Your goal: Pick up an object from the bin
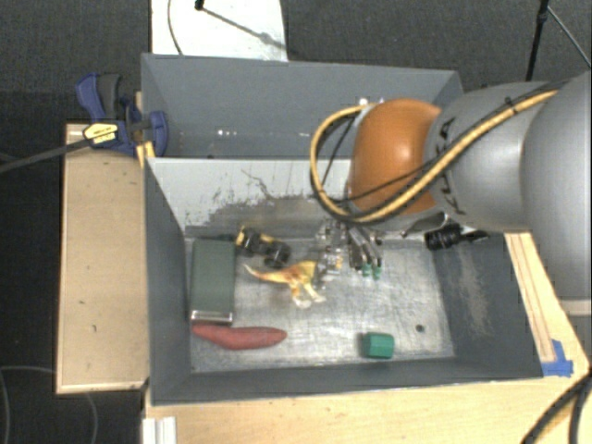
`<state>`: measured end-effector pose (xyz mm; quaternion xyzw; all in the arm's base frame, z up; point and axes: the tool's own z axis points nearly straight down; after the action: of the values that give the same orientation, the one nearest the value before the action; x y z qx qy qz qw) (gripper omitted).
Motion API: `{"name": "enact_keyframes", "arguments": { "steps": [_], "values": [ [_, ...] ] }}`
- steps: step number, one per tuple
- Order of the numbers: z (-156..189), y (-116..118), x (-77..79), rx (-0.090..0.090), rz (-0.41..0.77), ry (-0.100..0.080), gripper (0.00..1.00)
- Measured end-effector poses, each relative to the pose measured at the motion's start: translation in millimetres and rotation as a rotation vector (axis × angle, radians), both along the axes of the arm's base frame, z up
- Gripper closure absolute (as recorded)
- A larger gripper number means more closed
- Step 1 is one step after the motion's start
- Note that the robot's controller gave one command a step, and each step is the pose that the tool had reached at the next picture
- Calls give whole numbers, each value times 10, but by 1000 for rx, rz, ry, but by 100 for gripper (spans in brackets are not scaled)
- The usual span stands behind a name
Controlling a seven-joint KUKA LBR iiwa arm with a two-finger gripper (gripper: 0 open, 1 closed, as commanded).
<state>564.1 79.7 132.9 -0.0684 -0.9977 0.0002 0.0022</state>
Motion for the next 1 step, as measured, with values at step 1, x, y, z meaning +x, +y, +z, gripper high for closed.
{"name": "enact_keyframes", "arguments": {
  "steps": [1],
  "values": [
    [541, -32, 39, 0, 45, -6, 100]
  ]
}}
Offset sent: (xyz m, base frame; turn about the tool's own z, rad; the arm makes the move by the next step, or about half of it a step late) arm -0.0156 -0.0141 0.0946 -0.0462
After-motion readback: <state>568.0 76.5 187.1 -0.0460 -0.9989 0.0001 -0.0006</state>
